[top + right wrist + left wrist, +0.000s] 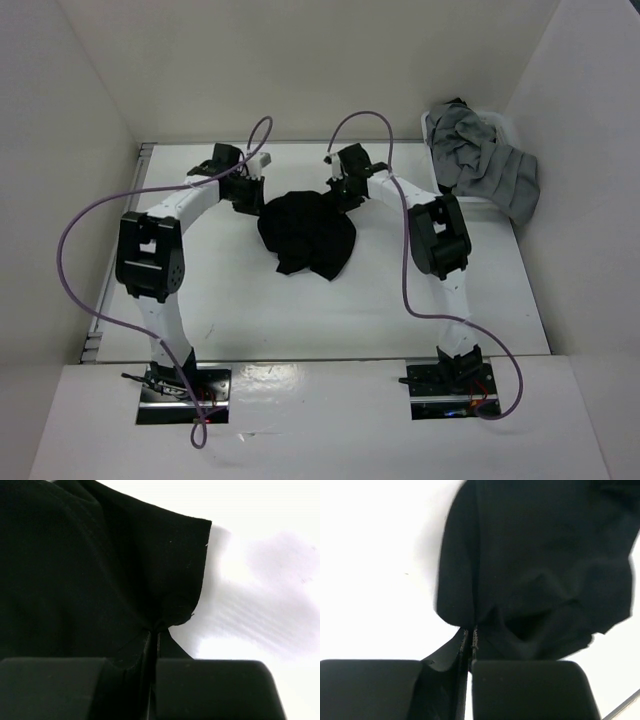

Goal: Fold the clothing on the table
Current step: Flatten the skirt out

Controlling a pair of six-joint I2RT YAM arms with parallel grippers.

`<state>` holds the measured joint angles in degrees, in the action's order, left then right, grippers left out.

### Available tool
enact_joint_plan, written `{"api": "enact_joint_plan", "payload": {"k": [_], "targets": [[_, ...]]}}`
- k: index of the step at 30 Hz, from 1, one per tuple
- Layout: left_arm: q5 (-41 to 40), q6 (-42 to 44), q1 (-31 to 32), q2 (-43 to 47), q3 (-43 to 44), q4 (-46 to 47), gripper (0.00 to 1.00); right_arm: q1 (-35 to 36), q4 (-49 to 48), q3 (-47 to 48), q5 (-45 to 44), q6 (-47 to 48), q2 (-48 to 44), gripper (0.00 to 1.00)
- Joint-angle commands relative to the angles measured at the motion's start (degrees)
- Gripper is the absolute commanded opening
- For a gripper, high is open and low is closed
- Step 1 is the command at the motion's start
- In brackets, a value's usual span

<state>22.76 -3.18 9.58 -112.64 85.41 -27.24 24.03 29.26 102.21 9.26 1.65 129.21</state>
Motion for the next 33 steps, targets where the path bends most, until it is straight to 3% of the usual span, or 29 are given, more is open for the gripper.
{"api": "enact_joint_plan", "payload": {"k": [1, 8, 9, 10, 13, 15, 17, 21, 22, 26, 28, 33], "targets": [[1.0, 4.1, 0.1, 7.1, 1.9, -0.9, 0.0, 0.4, 4.0, 1.1, 1.3, 1.9, -8.9, 0.0], [1.6, 9.0, 3.2, 10.1, -3.9, -4.7, 0.0, 6.1, 9.2, -9.1, -2.9, 6.1, -16.5, 0.01], [0.9, 9.7, 4.2, 10.6, -5.8, -4.7, 0.0, 7.6, 9.9, -11.7, -3.9, 6.6, -16.5, 0.1], [0.3, 10.3, 4.2, 10.6, -6.6, -4.7, 0.0, 8.2, 10.6, -12.9, -5.8, 7.6, -17.3, 0.32], [-0.3, 11.0, 5.8, 11.2, -8.4, -5.7, 0.0, 9.3, 11.1, -17.0, -6.7, 8.6, -18.5, 0.61], [0.4, 11.5, 5.8, 11.2, -9.1, -7.2, 0.0, 9.3, 11.9, -18.1, -7.3, 9.8, -18.6, 0.66], [0.4, 13.2, 6.4, 11.7, -10.2, -8.4, 0.08, 9.3, 12.4, -18.1, -8.0, 10.6, -19.9, 0.73], [-0.4, 15.4, 6.4, 15.5, -10.8, -9.8, 0.29, 8.1, 11.0, -17.4, -10.2, 11.1, -22.6, 0.74], [-0.4, 15.4, 5.1, 16.3, -10.8, -9.8, 0.4, 6.4, 10.3, -16.9, -10.2, 11.1, -22.6, 0.74], [1.7, 15.4, 1.2, 19.5, -7.4, -9.8, 0.64, 0.2, 9.8, -11.8, -4.2, 9.5, -23.4, 0.74], [2.5, 14.8, -0.5, 20.2, -6.1, -9.8, 0.72, -3.0, 9.8, -10.5, -1.0, 9.0, -23.4, 0.74], [4.2, 10.9, -2.7, 18.7, -7.3, -5.6, 0.76, -4.3, 7.1, -9.8, 1.1, 6.5, -20.2, 0.74]]}}
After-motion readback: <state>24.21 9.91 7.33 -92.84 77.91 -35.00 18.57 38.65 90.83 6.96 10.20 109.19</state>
